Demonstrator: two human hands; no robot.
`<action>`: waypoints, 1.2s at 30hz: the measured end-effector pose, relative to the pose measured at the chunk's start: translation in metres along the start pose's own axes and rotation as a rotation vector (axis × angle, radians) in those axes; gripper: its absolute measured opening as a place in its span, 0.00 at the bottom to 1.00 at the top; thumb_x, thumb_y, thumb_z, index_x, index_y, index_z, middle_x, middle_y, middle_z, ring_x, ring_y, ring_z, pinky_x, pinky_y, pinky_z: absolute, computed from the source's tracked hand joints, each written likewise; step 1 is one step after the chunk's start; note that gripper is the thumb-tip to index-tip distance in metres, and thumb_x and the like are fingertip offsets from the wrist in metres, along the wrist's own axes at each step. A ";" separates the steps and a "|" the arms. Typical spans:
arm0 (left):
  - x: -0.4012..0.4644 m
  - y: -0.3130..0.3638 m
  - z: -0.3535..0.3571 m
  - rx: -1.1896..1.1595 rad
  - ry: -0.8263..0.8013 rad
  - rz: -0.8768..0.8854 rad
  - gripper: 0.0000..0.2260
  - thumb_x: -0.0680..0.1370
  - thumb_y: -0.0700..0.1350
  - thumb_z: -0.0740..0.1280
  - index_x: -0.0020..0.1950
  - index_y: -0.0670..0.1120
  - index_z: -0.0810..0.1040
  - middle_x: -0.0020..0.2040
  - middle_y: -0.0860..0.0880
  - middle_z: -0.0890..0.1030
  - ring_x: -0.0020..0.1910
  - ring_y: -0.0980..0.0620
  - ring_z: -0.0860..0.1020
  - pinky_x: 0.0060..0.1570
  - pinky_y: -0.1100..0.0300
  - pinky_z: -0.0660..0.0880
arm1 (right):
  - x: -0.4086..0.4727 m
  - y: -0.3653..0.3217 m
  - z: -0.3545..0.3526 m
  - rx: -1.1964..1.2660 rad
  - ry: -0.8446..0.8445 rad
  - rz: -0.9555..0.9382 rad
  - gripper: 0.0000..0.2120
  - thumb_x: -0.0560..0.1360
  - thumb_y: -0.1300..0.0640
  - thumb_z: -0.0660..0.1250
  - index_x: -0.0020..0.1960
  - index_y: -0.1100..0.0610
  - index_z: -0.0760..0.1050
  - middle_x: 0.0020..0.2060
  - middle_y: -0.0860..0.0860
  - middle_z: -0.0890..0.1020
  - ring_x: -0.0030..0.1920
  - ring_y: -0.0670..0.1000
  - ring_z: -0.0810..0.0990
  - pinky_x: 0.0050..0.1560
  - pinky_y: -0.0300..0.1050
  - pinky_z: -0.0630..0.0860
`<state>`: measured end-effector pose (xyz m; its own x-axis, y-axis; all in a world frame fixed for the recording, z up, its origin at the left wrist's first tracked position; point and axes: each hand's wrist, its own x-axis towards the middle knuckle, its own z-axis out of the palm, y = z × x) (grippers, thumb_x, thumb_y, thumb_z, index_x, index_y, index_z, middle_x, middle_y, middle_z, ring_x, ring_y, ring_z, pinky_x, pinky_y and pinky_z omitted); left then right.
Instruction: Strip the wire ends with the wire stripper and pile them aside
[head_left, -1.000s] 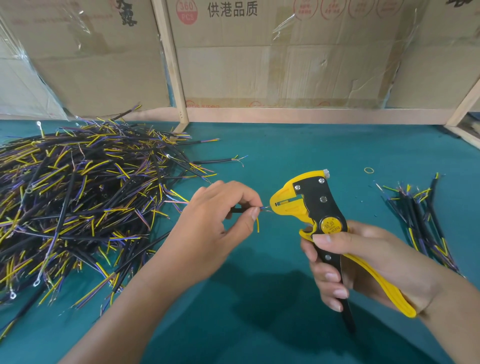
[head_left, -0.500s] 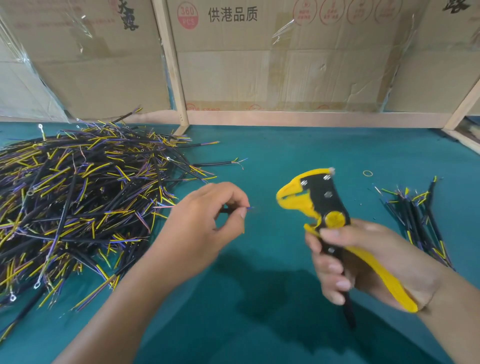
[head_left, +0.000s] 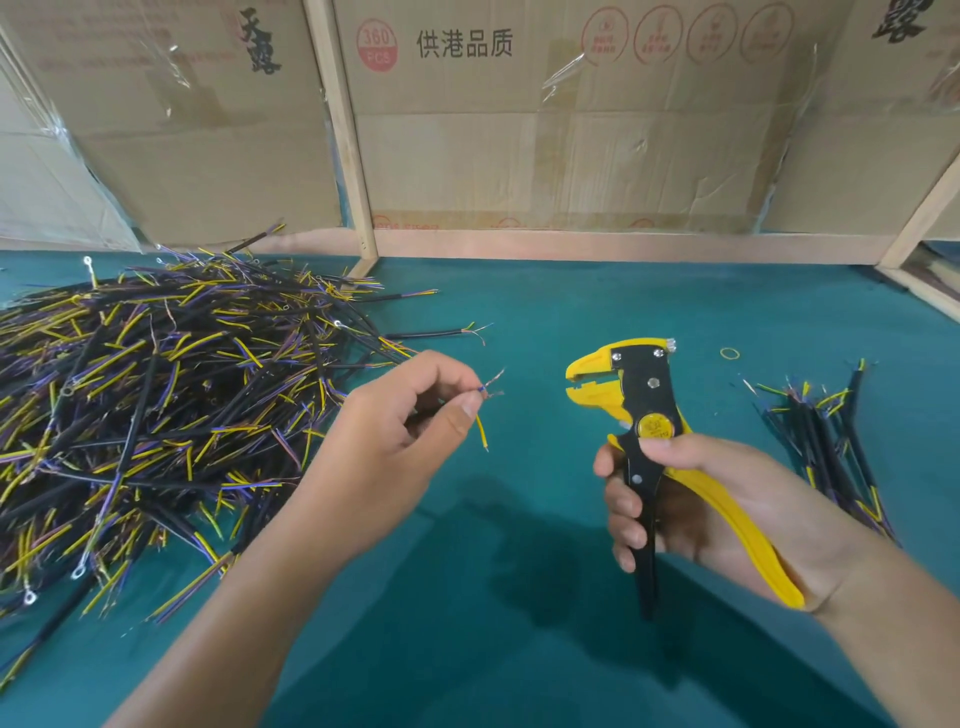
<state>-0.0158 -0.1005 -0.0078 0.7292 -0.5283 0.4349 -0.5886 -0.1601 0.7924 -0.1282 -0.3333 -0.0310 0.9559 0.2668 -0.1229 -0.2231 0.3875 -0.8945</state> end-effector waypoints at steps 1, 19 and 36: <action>0.000 0.000 0.001 0.004 -0.007 0.002 0.03 0.79 0.48 0.65 0.46 0.52 0.78 0.37 0.58 0.77 0.32 0.49 0.67 0.32 0.62 0.65 | -0.003 -0.001 -0.009 0.039 0.013 0.042 0.18 0.77 0.49 0.71 0.57 0.63 0.78 0.40 0.58 0.76 0.38 0.58 0.76 0.45 0.58 0.77; 0.002 0.030 0.029 -0.082 -0.137 0.075 0.04 0.79 0.46 0.67 0.44 0.52 0.78 0.31 0.59 0.72 0.30 0.61 0.65 0.31 0.70 0.63 | 0.001 0.013 0.027 0.016 0.158 0.278 0.17 0.71 0.49 0.70 0.49 0.62 0.79 0.36 0.57 0.76 0.35 0.57 0.76 0.40 0.54 0.79; 0.108 0.154 0.107 -0.617 -0.086 -0.155 0.07 0.81 0.48 0.67 0.45 0.47 0.75 0.26 0.55 0.60 0.24 0.54 0.53 0.25 0.64 0.51 | 0.002 0.016 0.022 0.058 0.146 0.342 0.17 0.74 0.48 0.67 0.50 0.63 0.76 0.35 0.55 0.76 0.34 0.55 0.75 0.40 0.53 0.79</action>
<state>-0.0652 -0.2708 0.1153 0.7438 -0.6070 0.2797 -0.1508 0.2553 0.9550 -0.1337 -0.3071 -0.0365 0.8403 0.2622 -0.4746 -0.5410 0.3481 -0.7656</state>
